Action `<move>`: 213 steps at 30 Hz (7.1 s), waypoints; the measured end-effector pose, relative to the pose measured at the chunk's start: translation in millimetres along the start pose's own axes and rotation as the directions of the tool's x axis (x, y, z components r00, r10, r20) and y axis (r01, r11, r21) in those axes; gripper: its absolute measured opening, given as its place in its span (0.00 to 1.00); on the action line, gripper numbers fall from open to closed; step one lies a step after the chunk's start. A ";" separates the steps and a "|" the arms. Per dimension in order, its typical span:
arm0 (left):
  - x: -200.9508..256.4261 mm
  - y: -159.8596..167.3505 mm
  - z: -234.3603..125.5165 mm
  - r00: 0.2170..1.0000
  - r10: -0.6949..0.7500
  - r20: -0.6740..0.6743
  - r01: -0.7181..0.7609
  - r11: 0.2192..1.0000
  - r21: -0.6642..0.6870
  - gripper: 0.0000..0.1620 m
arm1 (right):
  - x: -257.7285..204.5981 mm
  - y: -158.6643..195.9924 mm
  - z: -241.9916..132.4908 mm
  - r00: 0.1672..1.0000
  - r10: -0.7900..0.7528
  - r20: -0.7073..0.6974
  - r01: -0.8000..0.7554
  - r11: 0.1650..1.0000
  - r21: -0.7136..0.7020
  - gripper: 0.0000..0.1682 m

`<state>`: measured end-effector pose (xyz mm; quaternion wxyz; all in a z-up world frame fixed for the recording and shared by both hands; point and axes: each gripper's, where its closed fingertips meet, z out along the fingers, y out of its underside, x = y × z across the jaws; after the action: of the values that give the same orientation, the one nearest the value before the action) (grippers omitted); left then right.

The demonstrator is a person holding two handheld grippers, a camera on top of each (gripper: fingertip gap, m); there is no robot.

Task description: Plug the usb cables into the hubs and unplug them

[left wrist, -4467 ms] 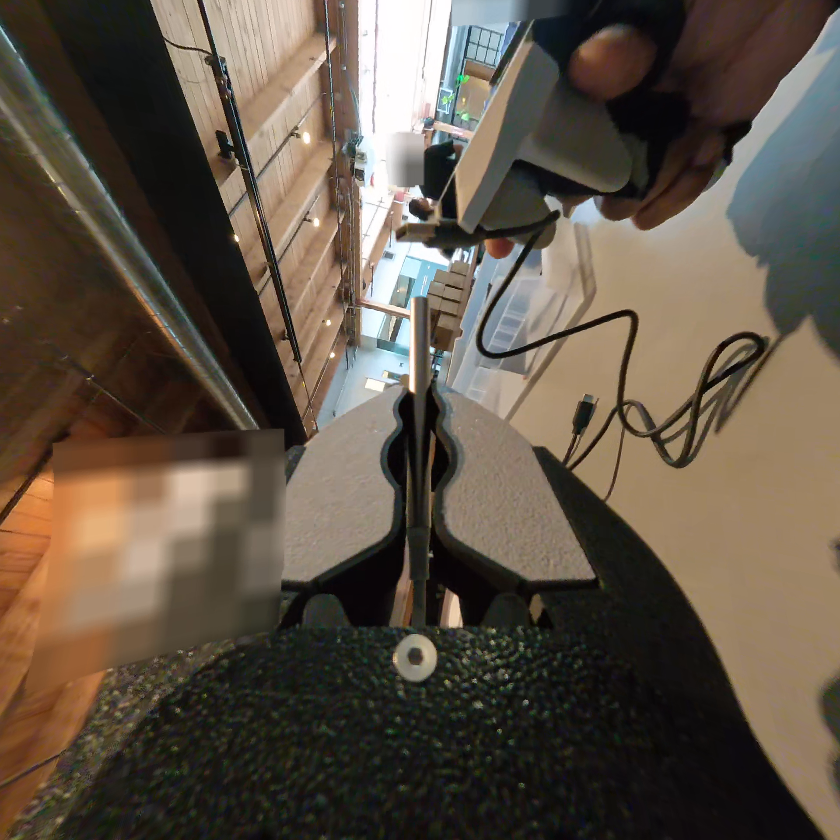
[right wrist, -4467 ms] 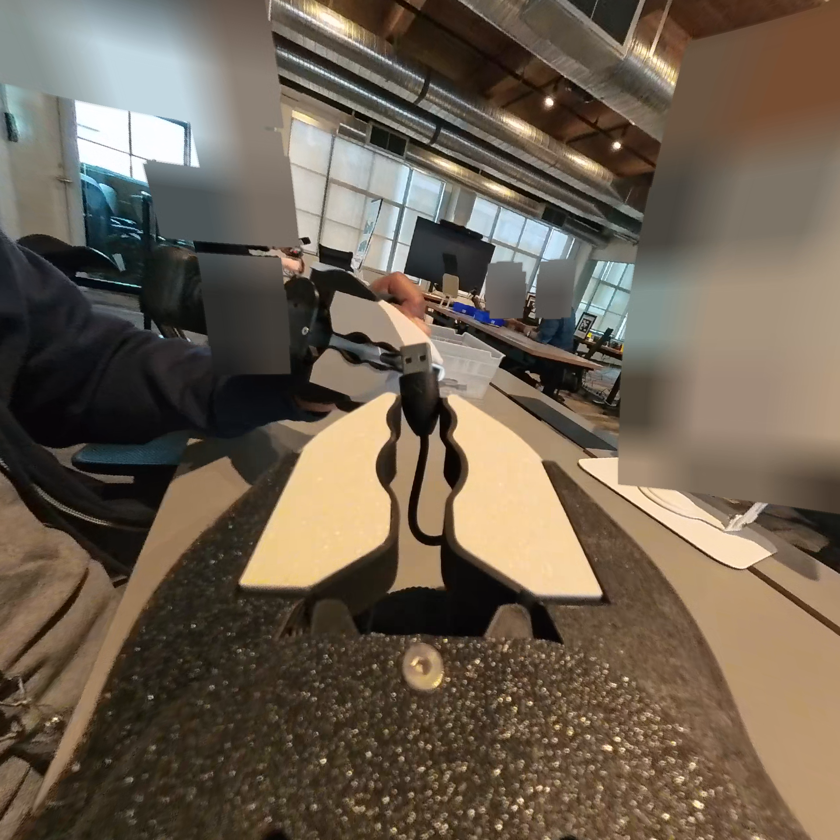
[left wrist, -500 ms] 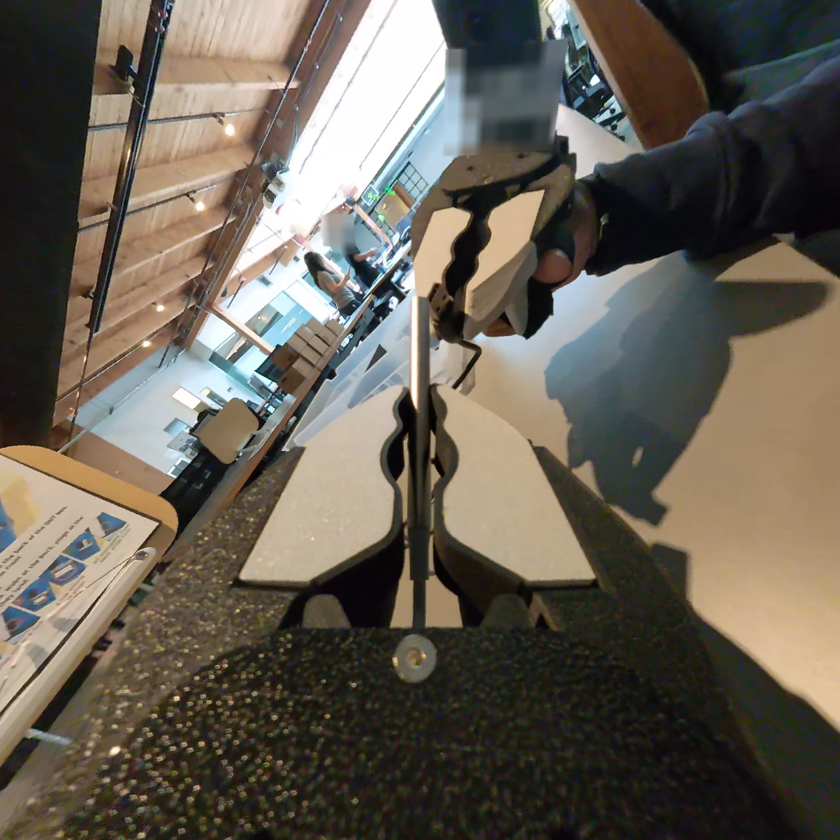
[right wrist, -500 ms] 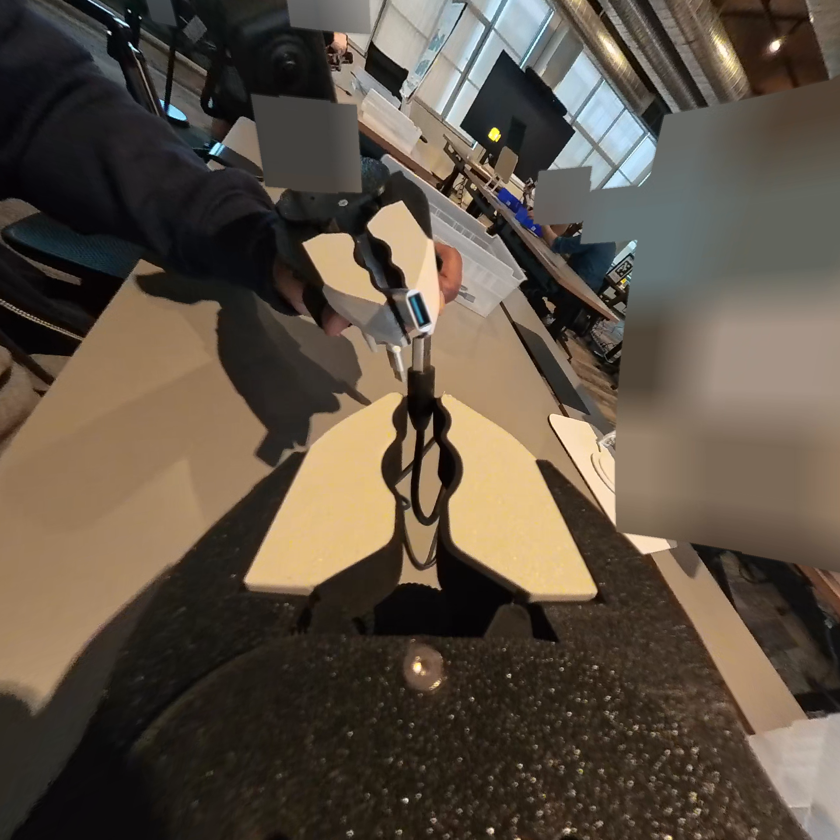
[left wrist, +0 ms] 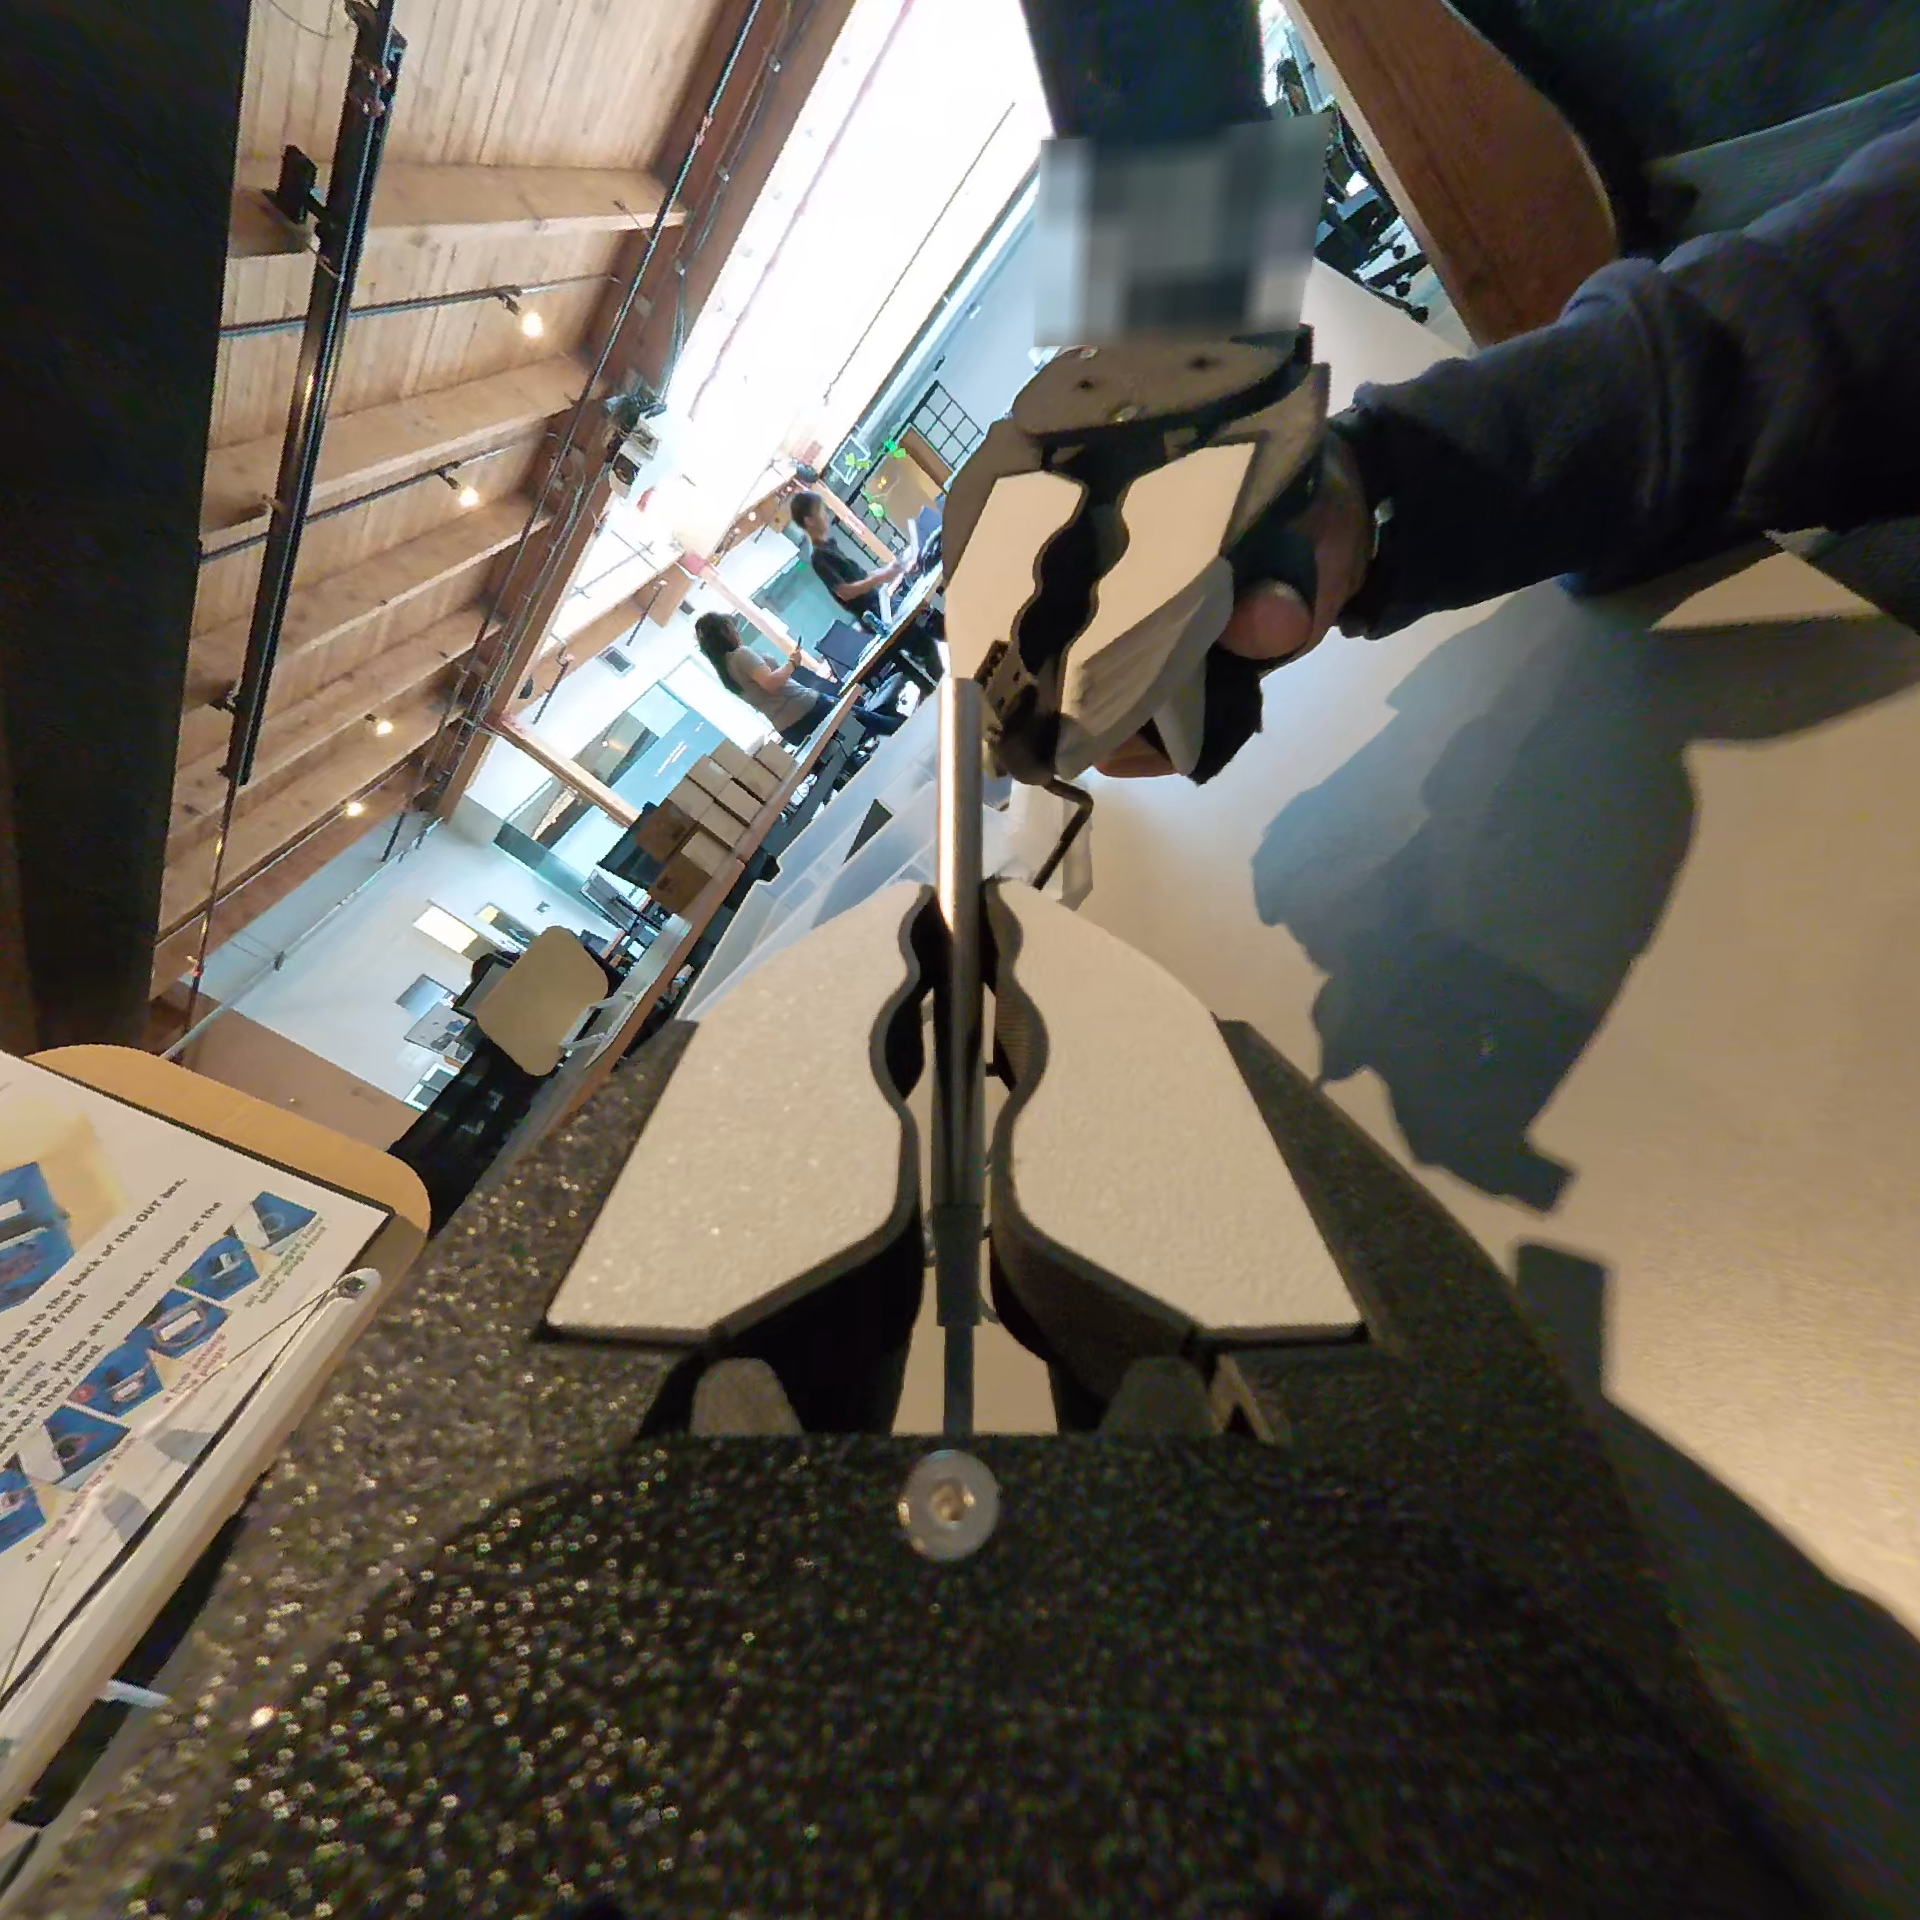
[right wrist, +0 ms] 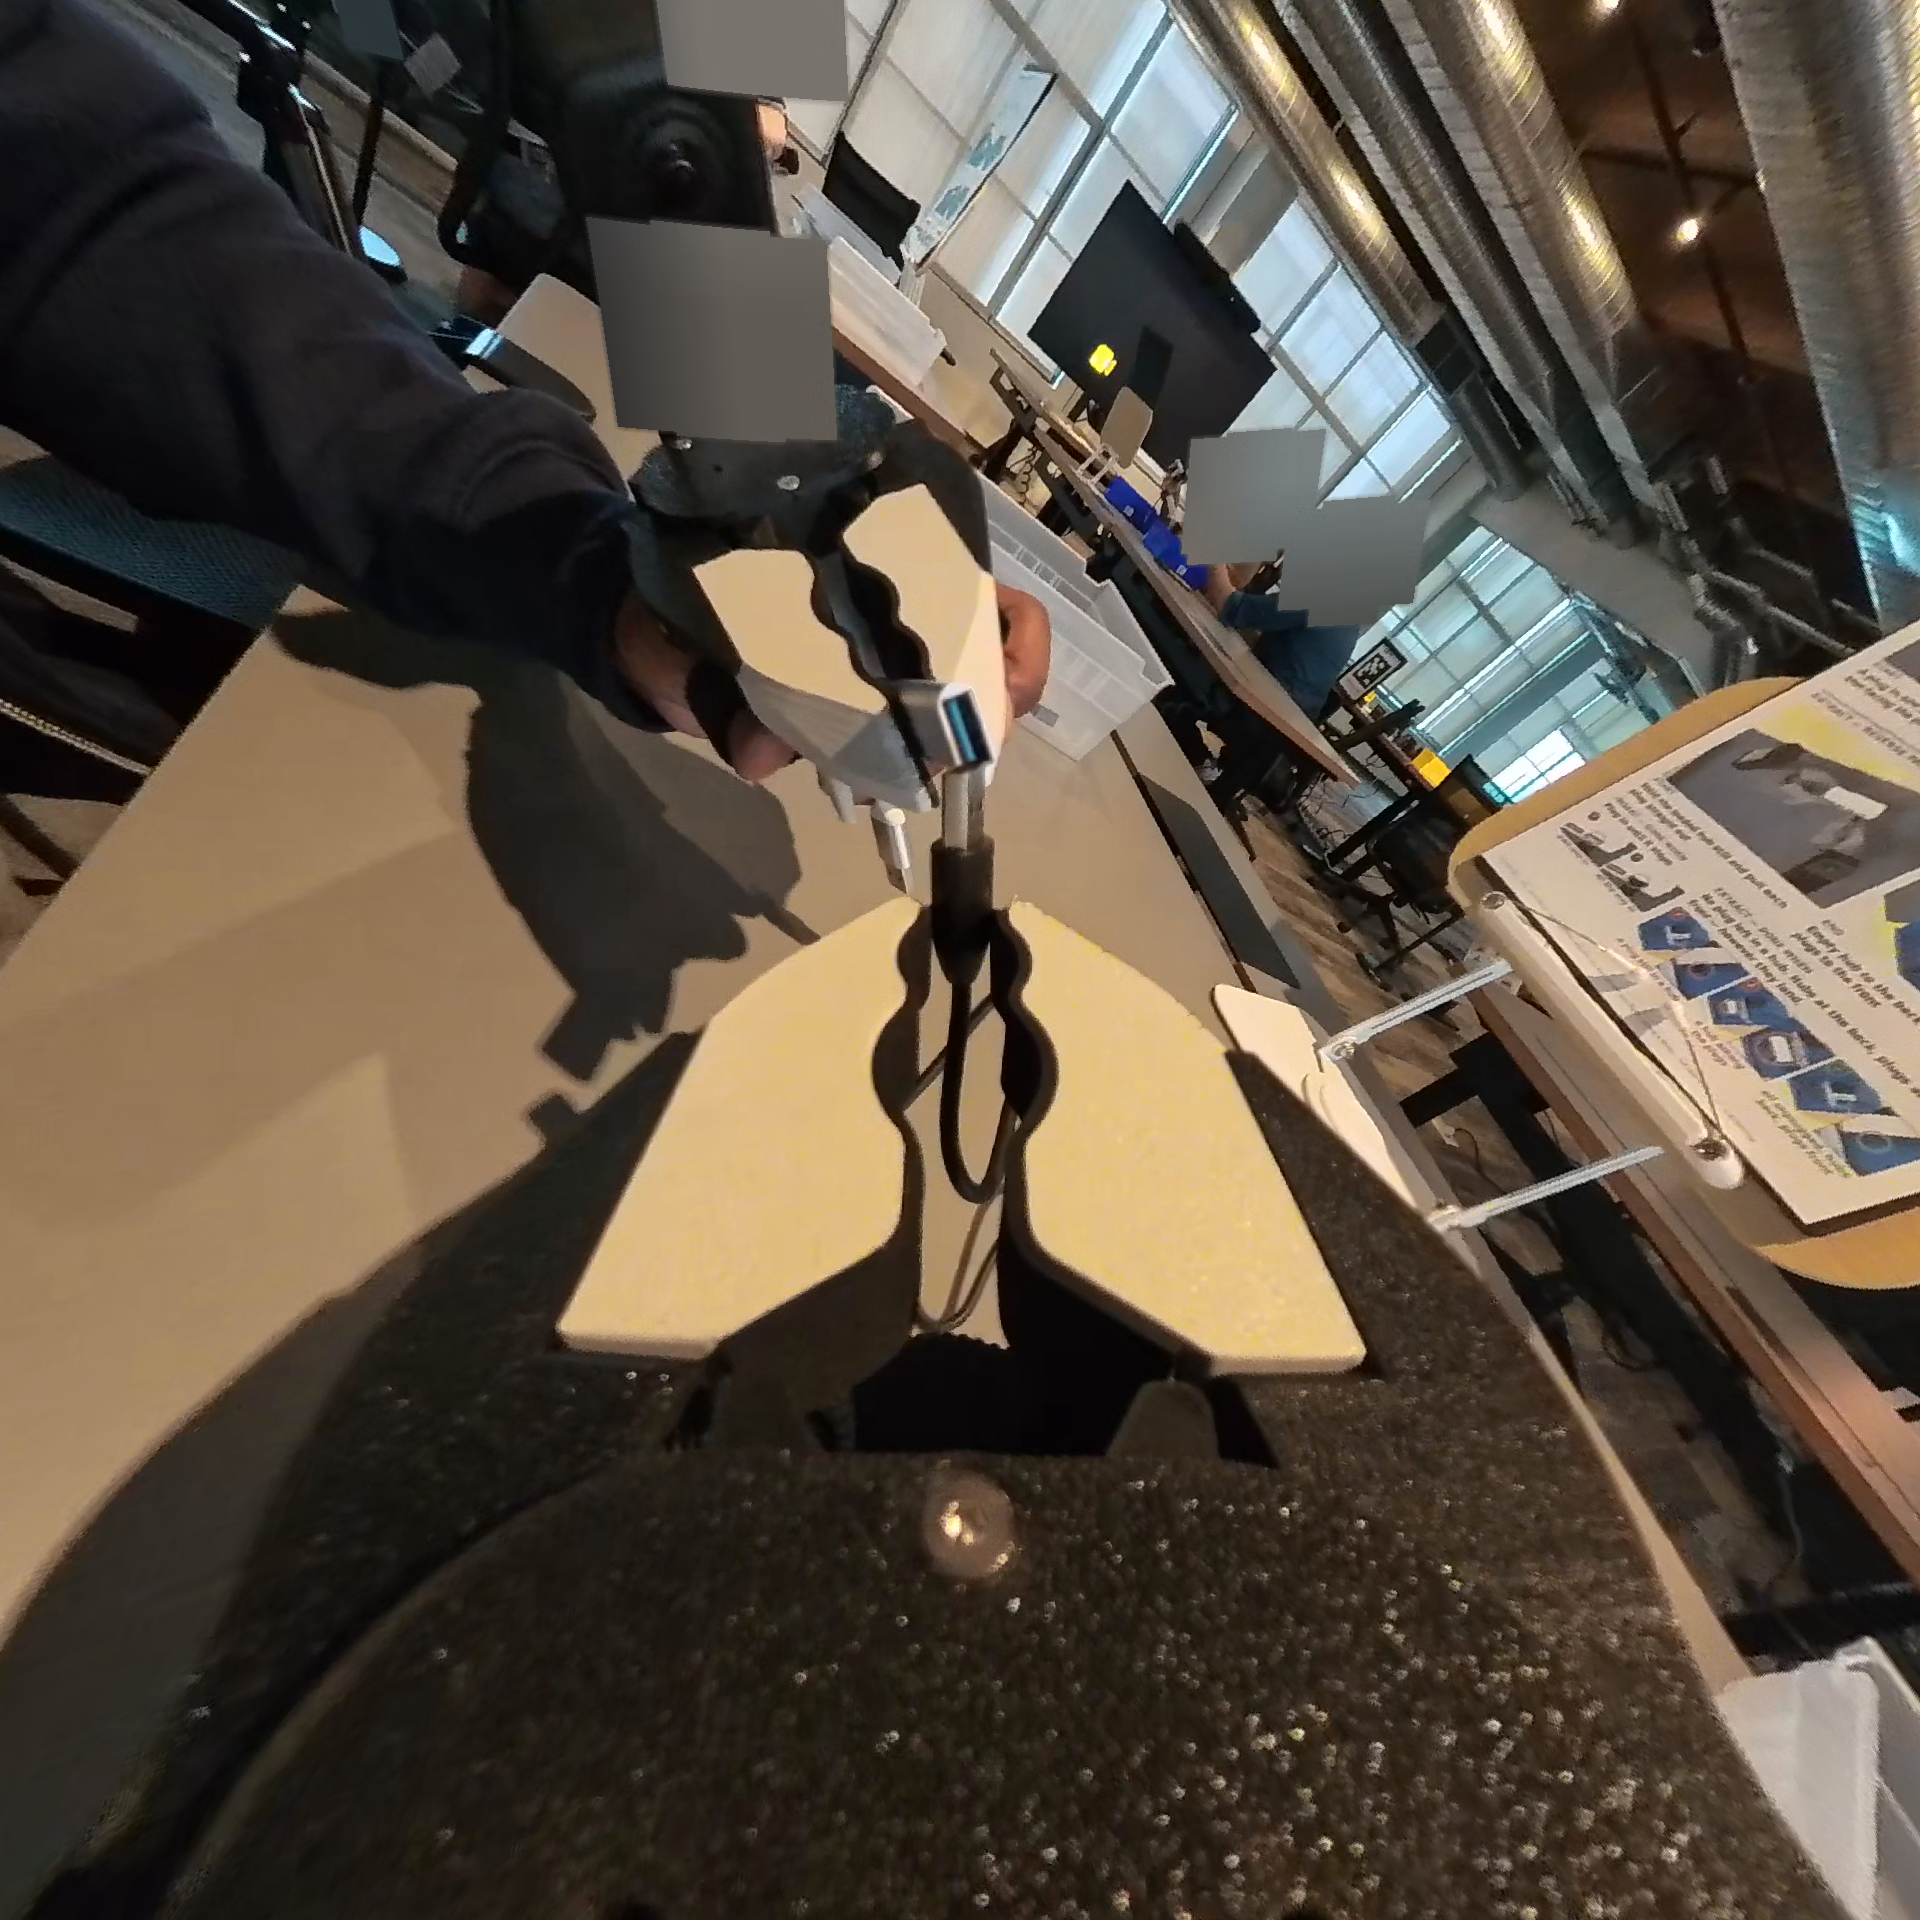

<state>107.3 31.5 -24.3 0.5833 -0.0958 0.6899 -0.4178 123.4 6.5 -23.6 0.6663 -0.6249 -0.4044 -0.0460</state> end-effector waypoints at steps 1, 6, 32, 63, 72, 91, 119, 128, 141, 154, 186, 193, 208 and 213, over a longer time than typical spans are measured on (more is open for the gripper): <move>0.3 -0.2 0.1 1.000 0.005 0.000 -0.005 1.000 -0.001 0.05 | -0.2 -0.6 0.1 1.000 -0.007 -0.003 0.007 1.000 0.003 0.06; 1.1 -2.7 0.3 1.000 0.022 0.000 -0.022 1.000 0.003 0.05 | -1.2 -2.1 1.2 1.000 -0.027 -0.010 0.027 1.000 0.007 0.06; -0.5 49.4 8.1 0.808 0.587 -0.057 -0.538 0.693 -0.480 0.04 | 9.7 74.2 15.8 0.921 -0.386 -0.044 0.301 0.779 -0.550 0.06; -8.2 72.7 4.7 0.758 0.643 -0.114 -0.557 0.546 -0.626 0.04 | 20.4 79.9 14.9 0.838 -0.542 -0.070 0.371 0.658 -0.655 0.06; -7.3 73.2 4.5 0.761 0.639 -0.115 -0.557 0.552 -0.621 0.04 | 20.2 78.8 14.0 0.825 -0.561 -0.063 0.392 0.650 -0.651 0.06; -3.4 66.1 3.2 0.808 0.582 -0.095 -0.533 0.652 -0.539 0.04 | 18.6 68.5 12.4 0.800 -0.596 -0.069 0.444 0.665 -0.600 0.06; -0.1 57.1 0.3 0.801 0.589 -0.103 -0.560 0.678 -0.476 0.04 | 7.2 60.4 13.0 0.811 -0.584 -0.039 0.477 0.697 -0.535 0.05; -0.5 63.2 -0.8 0.799 0.588 -0.122 -0.557 0.649 -0.518 0.04 | 7.2 65.1 15.7 0.798 -0.602 -0.024 0.481 0.659 -0.578 0.05; 9.9 56.6 -2.8 0.843 0.518 -0.143 -0.525 0.736 -0.428 0.04 | -6.0 56.9 13.8 0.858 -0.514 0.001 0.449 0.747 -0.490 0.05; 14.1 62.4 -2.3 0.870 0.464 -0.166 -0.483 0.737 -0.473 0.04 | -7.5 61.9 16.2 0.881 -0.472 0.012 0.413 0.757 -0.506 0.05; 22.8 71.1 -3.3 0.901 0.380 -0.209 -0.434 0.767 -0.474 0.04 | -13.6 68.9 22.2 0.889 -0.454 0.066 0.418 0.743 -0.523 0.05; 23.0 75.6 -5.3 0.891 0.390 -0.234 -0.454 0.748 -0.484 0.04 | -14.2 74.0 25.3 0.873 -0.480 0.082 0.443 0.712 -0.545 0.05; 21.3 80.0 -5.8 0.905 0.361 -0.226 -0.426 0.759 -0.492 0.04 | -11.6 79.1 27.7 0.866 -0.494 0.079 0.446 0.690 -0.570 0.05; 20.5 80.2 -5.9 0.911 0.350 -0.220 -0.413 0.768 -0.489 0.04 | -11.3 78.5 28.3 0.872 -0.486 0.065 0.434 0.704 -0.562 0.05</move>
<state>124.4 72.3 -94.5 0.5663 -0.0848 0.8148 -0.0907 146.7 43.0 -95.8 0.4378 -0.6683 -0.4860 -0.3543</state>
